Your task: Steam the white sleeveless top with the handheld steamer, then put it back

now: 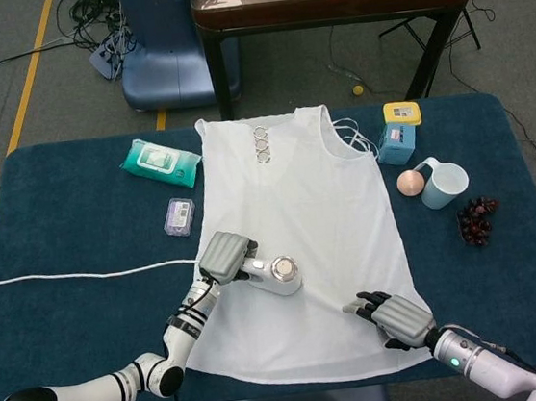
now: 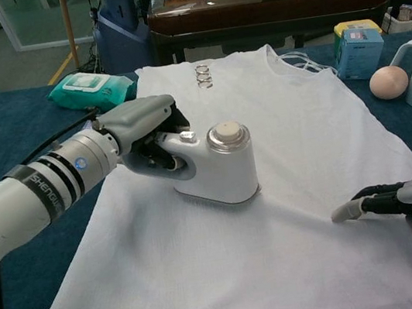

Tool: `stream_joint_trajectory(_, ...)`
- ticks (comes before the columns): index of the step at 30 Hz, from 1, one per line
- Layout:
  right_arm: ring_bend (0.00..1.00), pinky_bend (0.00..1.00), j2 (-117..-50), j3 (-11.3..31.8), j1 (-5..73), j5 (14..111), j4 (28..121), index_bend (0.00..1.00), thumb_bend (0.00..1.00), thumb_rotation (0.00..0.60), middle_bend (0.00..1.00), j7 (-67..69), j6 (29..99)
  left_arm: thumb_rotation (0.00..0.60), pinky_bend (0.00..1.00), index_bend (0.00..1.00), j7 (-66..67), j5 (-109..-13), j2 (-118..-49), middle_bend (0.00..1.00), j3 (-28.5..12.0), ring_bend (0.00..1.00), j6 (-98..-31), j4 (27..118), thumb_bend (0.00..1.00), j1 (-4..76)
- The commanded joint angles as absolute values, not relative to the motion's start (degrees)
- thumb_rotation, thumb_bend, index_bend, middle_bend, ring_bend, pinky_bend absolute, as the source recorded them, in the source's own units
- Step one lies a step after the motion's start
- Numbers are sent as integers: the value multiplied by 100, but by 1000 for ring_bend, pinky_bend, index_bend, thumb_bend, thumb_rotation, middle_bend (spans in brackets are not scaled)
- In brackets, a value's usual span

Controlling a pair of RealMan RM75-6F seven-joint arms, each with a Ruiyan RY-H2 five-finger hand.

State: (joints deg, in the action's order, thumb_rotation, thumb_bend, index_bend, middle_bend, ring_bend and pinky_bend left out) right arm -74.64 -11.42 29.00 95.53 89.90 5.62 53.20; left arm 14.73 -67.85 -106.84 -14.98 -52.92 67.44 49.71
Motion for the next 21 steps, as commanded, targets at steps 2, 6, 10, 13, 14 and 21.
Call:
stream_joint_trajectory(2, 59, 139, -7468, -1141, 2907, 9560, 8993, 25, 1000, 600, 155, 559, 5317, 600, 694, 843, 1504, -6780, -10783, 744, -1411, 626, -5263, 6627, 120, 4991)
stream_joint_trajectory(6, 59, 139, -7459, -1142, 2898, 9565, 9006, 25, 1000, 600, 155, 553, 5343, 600, 694, 843, 1486, -6856, -10815, 743, -1287, 626, -5267, 6627, 120, 4958)
stream_joint_trajectory(10, 59, 139, -7440, -1153, 2884, 9569, 9027, 26, 1000, 600, 155, 532, 5363, 600, 695, 843, 1495, -6995, -10781, 743, -1128, 626, -5310, 6725, 121, 4900)
stream_joint_trajectory(13, 59, 139, -7432, -1159, 2876, 9572, 9046, 25, 1000, 600, 155, 515, 5373, 600, 694, 843, 1513, -7111, -10708, 743, -1018, 626, -5351, 6891, 120, 4854)
stream_joint_trajectory(14, 59, 139, -7433, -1161, 2874, 9575, 9050, 25, 1000, 600, 155, 513, 5375, 600, 694, 843, 1520, -7151, -10676, 743, -980, 626, -5366, 6957, 120, 4837)
stream_joint_trajectory(21, 59, 139, -7445, -1175, 2866, 9604, 9060, 25, 1000, 600, 155, 493, 5389, 600, 694, 843, 1642, -7503, -10390, 743, -655, 625, -5502, 7520, 121, 4696)
